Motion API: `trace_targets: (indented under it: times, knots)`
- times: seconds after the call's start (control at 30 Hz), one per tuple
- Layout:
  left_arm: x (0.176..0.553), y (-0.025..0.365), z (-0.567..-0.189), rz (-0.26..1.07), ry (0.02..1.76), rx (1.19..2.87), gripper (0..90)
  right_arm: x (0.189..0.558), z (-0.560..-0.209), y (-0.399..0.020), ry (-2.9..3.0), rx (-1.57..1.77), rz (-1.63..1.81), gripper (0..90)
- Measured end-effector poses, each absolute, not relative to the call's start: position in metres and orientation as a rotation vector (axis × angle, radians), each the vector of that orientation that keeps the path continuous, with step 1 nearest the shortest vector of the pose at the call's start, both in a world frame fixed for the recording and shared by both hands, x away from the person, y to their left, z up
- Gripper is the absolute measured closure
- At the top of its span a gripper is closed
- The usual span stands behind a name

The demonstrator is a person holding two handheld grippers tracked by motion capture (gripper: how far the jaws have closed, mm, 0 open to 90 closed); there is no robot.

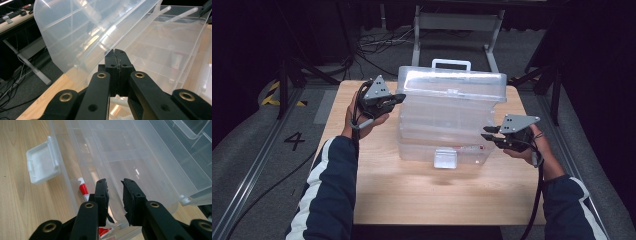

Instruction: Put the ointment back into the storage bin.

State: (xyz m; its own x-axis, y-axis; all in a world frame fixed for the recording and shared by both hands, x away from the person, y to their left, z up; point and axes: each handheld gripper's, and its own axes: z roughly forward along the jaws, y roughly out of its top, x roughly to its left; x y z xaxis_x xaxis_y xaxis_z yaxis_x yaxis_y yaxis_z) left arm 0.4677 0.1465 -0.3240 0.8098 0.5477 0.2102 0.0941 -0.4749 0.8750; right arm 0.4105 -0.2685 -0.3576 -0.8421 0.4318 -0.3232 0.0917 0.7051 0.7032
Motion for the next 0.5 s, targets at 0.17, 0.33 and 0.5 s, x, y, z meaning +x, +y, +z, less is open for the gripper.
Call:
trace_targets:
  times: [0.17, 0.33, 0.5]
  knots:
    - [0.4653, 0.1477, -0.3248, 0.584, 0.478, 2.009, 89.7, 0.4093, -0.3587, -0.2687, 2.437, 0.403, 0.971, 74.1]
    - [0.463, 0.1485, -0.3262, 0.583, 0.473, 2.015, 89.7, 0.4084, -0.3597, -0.2693, 2.441, 0.408, 0.975, 74.5]
    - [0.4608, 0.1485, -0.3279, 0.582, 0.472, 2.017, 89.6, 0.4084, -0.3608, -0.2704, 2.445, 0.423, 0.992, 74.4]
